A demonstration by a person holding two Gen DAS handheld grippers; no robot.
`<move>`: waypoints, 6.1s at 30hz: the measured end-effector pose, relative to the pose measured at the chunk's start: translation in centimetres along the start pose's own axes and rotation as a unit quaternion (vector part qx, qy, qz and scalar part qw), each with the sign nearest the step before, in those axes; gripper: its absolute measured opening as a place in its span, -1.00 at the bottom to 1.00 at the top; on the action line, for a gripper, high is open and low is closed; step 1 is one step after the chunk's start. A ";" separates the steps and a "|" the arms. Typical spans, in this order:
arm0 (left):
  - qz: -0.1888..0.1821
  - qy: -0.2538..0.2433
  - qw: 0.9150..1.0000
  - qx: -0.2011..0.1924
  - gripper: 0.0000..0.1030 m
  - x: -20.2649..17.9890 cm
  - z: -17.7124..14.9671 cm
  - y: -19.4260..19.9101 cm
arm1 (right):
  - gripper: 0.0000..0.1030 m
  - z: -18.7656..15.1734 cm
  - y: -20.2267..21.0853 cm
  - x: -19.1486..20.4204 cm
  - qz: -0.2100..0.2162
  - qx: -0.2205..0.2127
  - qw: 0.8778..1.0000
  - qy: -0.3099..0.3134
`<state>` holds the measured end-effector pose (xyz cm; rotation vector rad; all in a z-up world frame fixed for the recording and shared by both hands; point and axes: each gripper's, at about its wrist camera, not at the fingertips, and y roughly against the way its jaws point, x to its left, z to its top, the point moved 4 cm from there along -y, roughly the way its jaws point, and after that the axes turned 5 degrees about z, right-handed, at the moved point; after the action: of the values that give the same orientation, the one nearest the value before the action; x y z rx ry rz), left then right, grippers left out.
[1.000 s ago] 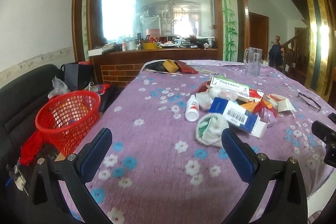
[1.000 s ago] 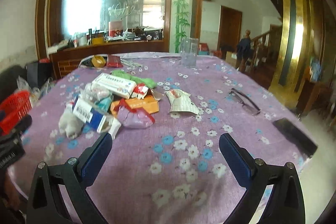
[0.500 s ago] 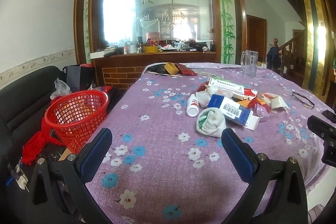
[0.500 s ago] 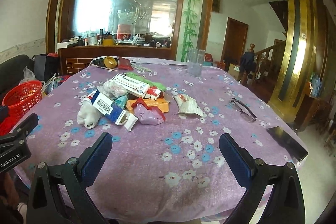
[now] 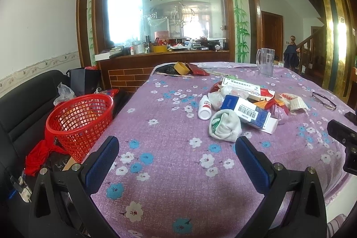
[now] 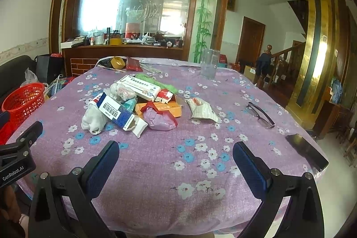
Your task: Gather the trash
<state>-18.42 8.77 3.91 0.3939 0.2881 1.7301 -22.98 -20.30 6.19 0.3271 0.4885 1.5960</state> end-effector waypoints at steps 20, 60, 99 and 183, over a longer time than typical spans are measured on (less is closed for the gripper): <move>0.002 -0.001 1.000 0.010 1.00 0.1 -0.4 -0.3 | 1.00 -0.4 -0.6 0.0 0.003 0.016 1.000 -0.005; -0.099 0.011 0.986 0.135 1.00 -2.3 1.8 -6.8 | 0.41 0.7 -5.8 -3.4 0.119 0.091 0.987 -0.065; -0.180 -0.003 0.964 0.198 -0.37 -5.2 2.1 -11.8 | -0.35 4.5 -13.5 -3.3 0.200 0.132 0.967 -0.081; -0.236 -0.184 0.946 0.124 0.62 -6.7 4.5 -9.2 | 0.40 8.0 -12.6 -5.7 0.253 0.099 0.937 -0.220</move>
<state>-7.17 3.90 3.60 0.7550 0.2996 1.1253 -7.60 -24.59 7.36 1.0049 0.2206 1.8947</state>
